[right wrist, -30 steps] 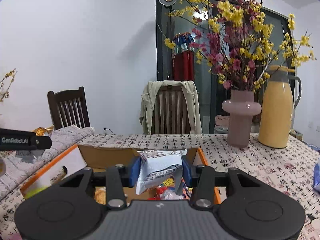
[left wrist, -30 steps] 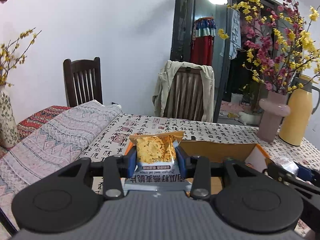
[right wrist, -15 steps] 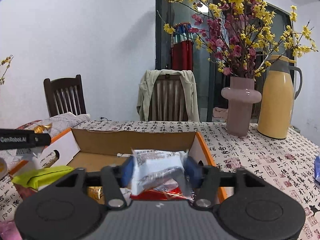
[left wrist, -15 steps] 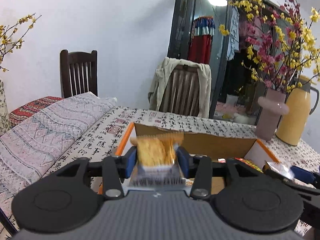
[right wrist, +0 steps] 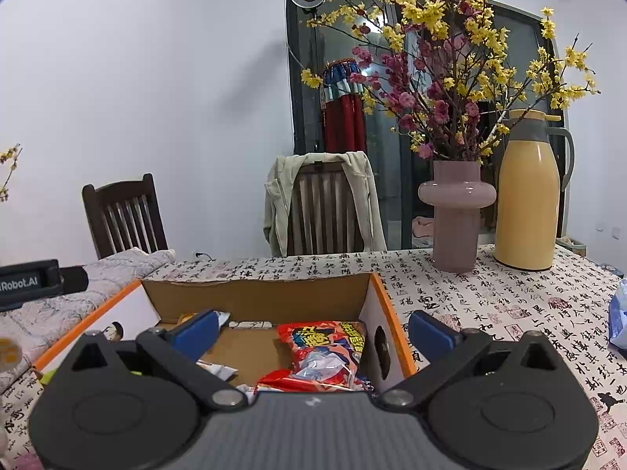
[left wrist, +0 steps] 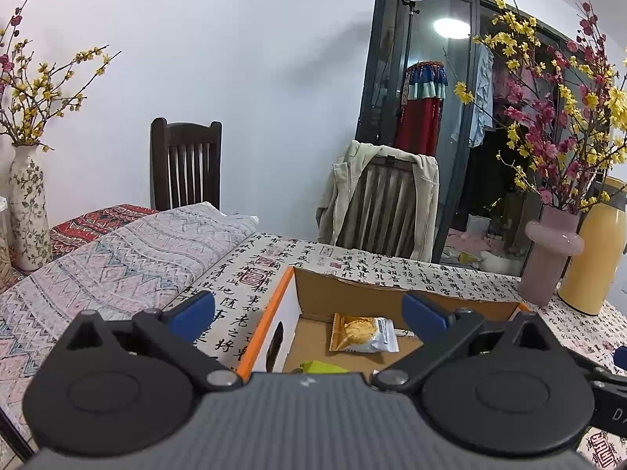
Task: Organize snacks
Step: 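Move both tools back over the snack pile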
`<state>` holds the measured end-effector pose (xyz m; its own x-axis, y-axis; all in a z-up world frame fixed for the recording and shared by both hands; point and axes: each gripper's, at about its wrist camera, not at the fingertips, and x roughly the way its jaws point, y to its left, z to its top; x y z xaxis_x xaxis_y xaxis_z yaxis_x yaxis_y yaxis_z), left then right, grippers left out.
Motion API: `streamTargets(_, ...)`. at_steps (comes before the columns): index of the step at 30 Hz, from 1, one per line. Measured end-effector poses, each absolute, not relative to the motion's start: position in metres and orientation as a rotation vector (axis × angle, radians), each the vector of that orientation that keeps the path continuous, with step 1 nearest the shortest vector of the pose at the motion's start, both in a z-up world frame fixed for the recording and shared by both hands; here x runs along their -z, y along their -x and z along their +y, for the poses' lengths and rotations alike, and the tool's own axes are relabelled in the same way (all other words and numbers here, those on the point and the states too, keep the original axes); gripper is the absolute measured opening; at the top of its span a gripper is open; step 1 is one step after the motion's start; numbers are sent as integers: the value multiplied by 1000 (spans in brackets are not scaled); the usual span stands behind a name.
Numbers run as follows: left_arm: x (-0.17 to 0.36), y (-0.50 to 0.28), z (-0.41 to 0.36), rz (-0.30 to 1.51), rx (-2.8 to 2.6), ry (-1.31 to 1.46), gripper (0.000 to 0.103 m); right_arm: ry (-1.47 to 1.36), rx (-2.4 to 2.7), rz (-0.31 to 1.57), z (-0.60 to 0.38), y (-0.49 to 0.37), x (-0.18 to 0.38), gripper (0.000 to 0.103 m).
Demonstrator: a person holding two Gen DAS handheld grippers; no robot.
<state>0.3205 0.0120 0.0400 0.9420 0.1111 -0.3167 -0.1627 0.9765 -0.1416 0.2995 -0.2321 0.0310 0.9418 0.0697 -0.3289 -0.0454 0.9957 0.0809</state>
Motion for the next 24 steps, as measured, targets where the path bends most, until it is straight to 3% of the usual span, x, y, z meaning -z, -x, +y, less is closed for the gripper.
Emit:
streamTargets(14, -98, -250, 7, 192, -96, 174, 103, -19, -105, 217, -225, -251, -68, 103)
streamTargets(24, -84, -192, 20, 227, -61, 132, 103, 1, -140, 220, -244, -184, -68, 103)
